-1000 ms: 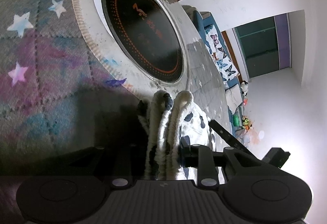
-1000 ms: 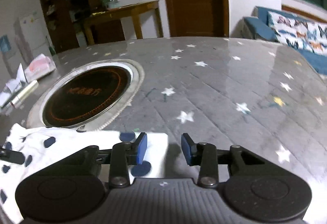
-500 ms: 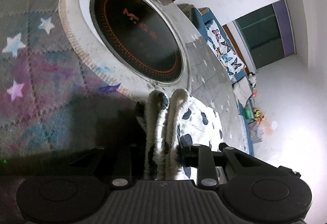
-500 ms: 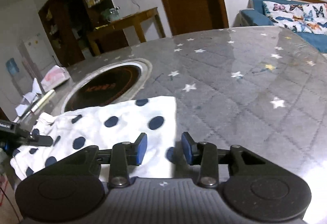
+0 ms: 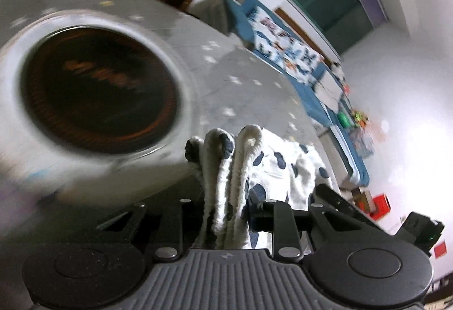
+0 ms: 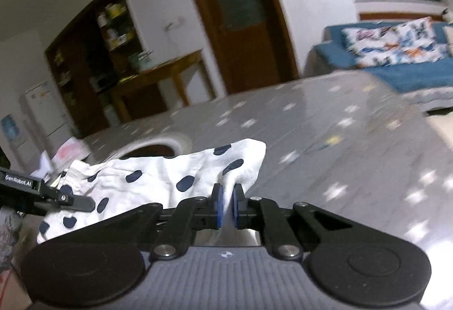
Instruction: Fold clothes
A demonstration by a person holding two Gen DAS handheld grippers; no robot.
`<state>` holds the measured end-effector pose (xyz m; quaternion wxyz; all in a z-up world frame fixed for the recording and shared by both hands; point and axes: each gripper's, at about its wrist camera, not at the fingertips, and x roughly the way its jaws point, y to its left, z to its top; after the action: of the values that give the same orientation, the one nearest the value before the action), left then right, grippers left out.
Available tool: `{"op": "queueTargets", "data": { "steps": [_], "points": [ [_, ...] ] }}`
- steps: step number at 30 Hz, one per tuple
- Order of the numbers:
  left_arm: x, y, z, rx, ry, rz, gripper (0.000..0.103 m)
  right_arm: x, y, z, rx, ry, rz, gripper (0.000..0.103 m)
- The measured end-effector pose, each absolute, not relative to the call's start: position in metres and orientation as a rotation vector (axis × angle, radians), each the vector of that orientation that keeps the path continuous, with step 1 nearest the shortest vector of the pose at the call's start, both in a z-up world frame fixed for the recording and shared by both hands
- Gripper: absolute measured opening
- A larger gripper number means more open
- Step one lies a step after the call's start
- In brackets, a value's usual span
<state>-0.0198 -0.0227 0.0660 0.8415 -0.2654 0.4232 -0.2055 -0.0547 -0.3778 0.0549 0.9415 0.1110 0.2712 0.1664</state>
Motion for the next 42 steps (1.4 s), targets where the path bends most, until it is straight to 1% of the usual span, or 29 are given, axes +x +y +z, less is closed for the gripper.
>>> {"op": "queueTargets", "data": {
  "steps": [5, 10, 15, 21, 22, 25, 26, 28, 30, 31, 32, 34, 36, 40, 42],
  "points": [
    [0.022, -0.079, 0.075, -0.504, 0.902, -0.5, 0.027, -0.034, -0.419, 0.072, 0.2, 0.528, 0.228, 0.006],
    [0.058, -0.121, 0.073, -0.475, 0.916, -0.533, 0.028, 0.0, -0.449, 0.076, 0.174, 0.543, 0.132, 0.006],
    [0.084, -0.148, 0.063, -0.437, 0.944, -0.526, 0.028, 0.025, -0.467, 0.064, 0.174, 0.576, 0.074, 0.006],
    [0.107, -0.158, 0.044, -0.409, 0.974, -0.491, 0.028, 0.043, -0.476, 0.036, 0.185, 0.638, 0.03, 0.007],
    [0.111, -0.159, 0.041, -0.405, 0.979, -0.487, 0.028, 0.046, -0.477, 0.03, 0.187, 0.656, 0.021, 0.008],
    [0.114, -0.159, 0.039, -0.384, 0.986, -0.475, 0.031, 0.052, -0.479, 0.019, 0.178, 0.698, -0.006, 0.017],
    [0.112, -0.159, 0.041, -0.369, 0.982, -0.471, 0.031, 0.052, -0.48, 0.018, 0.174, 0.7, -0.016, 0.017],
    [0.111, -0.16, 0.044, -0.336, 0.97, -0.462, 0.036, 0.05, -0.479, 0.021, 0.167, 0.683, -0.038, 0.019],
    [0.108, -0.163, 0.049, -0.29, 0.943, -0.454, 0.043, 0.051, -0.476, 0.026, 0.163, 0.663, -0.027, 0.019],
    [0.106, -0.165, 0.052, -0.266, 0.928, -0.452, 0.044, 0.052, -0.475, 0.029, 0.161, 0.656, -0.016, 0.021],
    [0.104, -0.167, 0.054, -0.245, 0.916, -0.45, 0.045, 0.054, -0.474, 0.03, 0.157, 0.653, -0.004, 0.026],
    [0.102, -0.171, 0.056, -0.214, 0.899, -0.447, 0.047, 0.06, -0.469, 0.032, 0.152, 0.651, 0.022, 0.031],
    [0.104, -0.174, 0.058, -0.19, 0.888, -0.438, 0.051, 0.064, -0.464, 0.031, 0.15, 0.658, 0.042, 0.032],
    [0.107, -0.178, 0.058, -0.142, 0.869, -0.417, 0.053, 0.072, -0.457, 0.024, 0.161, 0.681, 0.058, 0.04],
    [0.108, -0.18, 0.057, -0.121, 0.859, -0.412, 0.053, 0.076, -0.455, 0.02, 0.162, 0.695, 0.06, 0.04]
  ]
}}
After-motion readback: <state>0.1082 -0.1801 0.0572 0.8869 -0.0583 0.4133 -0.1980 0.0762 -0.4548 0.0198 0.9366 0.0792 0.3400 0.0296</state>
